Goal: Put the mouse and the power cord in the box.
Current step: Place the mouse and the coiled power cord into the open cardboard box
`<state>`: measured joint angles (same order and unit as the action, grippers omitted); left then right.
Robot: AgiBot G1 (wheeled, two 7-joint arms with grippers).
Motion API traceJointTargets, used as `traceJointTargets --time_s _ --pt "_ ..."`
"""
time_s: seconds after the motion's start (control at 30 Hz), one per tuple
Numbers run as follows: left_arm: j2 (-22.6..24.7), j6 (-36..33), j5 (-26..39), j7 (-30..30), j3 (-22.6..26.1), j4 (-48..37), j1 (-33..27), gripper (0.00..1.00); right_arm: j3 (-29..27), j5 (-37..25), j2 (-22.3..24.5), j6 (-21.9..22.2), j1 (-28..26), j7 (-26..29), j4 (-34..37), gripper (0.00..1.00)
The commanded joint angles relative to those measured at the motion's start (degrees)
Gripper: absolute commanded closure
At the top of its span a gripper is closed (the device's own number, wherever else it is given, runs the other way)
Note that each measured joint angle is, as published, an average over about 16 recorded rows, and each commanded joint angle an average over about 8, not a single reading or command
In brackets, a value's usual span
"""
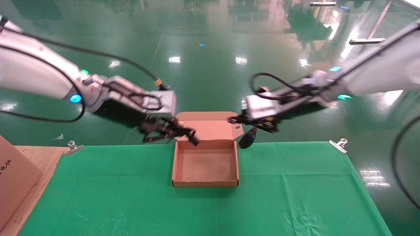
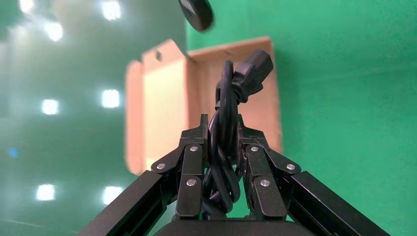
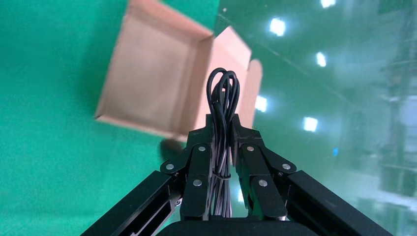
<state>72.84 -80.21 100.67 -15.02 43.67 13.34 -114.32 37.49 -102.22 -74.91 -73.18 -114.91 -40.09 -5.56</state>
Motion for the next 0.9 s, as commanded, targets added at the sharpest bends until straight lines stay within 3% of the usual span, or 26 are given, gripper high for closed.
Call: traceJointTargets --time_s 0.03,0.27,0.4,0.6,0.77,0.9 --pt "1.6 1.0 0.1 -0.9 0.0 -0.6 -1.6 1.00 0.1 -0.2 -2.1 1.4 -0.8 0.4 0.0 1.00" --pt "3.4 2.0 -0.7 -5.4 -0.4 -3.7 -2.2 1.00 0.3 1.1 -2.9 6.4 0.9 2.0 -3.7 1.00" --pt "4.0 5.9 -1.4 -12.6 -0.7 -2.5 1.0 1.00 0.7 1.8 -2.7 7.6 1.3 3.0 -5.2 1.00" --pt "4.9 25.3 -5.3 -23.9 -3.2 0.5 11.4 1.00 1.4 2.6 -2.3 4.0 0.0 3.9 -5.2 1.00" --pt "5.8 40.6 -9.7 -23.9 -3.1 5.6 19.5 1.00 1.7 3.4 -1.7 -2.4 -1.1 3.1 -3.9 1.00" --pt "6.0 46.6 -13.1 -21.3 -0.2 10.3 24.4 1.00 1.7 3.9 -1.2 -5.0 -1.3 1.7 -2.4 1.00"
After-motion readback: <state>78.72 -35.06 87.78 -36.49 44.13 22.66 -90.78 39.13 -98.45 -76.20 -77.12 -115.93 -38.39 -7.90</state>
